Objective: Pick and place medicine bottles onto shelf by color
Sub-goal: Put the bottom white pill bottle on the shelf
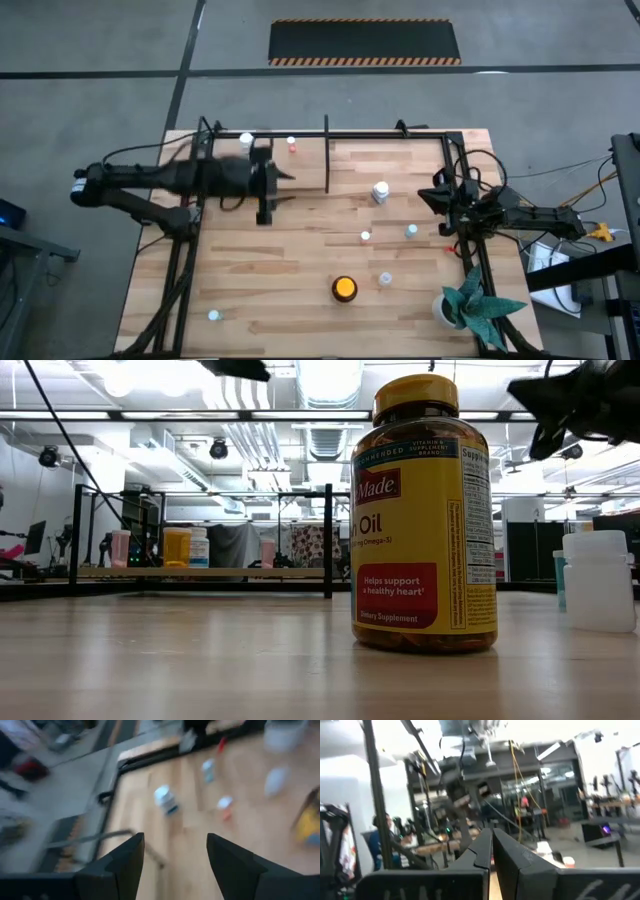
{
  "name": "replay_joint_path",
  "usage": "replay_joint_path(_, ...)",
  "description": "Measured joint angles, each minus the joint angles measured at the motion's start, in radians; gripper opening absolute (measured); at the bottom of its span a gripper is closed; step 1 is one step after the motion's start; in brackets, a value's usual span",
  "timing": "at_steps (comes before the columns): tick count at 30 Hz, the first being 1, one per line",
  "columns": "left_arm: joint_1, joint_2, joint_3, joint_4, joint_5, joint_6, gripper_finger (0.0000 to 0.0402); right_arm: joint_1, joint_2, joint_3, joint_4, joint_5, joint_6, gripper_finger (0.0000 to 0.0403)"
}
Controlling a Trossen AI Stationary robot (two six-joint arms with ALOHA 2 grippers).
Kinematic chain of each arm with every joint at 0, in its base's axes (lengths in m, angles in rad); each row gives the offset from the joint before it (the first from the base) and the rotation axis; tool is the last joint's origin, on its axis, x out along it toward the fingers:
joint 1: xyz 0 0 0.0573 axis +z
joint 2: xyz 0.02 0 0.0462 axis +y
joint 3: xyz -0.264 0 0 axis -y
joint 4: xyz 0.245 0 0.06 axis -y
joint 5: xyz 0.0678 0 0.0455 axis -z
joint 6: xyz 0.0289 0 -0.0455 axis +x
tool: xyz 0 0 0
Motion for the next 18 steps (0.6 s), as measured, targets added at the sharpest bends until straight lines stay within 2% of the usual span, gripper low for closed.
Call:
replay_joint_path(3,-0.061,-0.015,-0.025,-0.053,-0.22,0.027,0.0198,0.0,0.0,0.0,0.041,-0.021,-0.002,0.0009)
replay_joint_path(6,-0.03,-0.032,-0.033,-0.117,-0.237,-0.002,0.0192,0.0,0.003,0.0,0.044,-0.022,-0.004,0.0009)
replay_joint_path(12,0.18,-0.037,-0.021,-0.205,-0.097,-0.025,0.0136,0.0,0.03,0.0,0.038,-0.021,-0.05,0.0009)
replay_joint_path(18,0.539,-0.007,-0.041,-0.31,0.159,0.02,0.0053,0.0,0.054,0.0,0.037,-0.018,-0.08,0.0009)
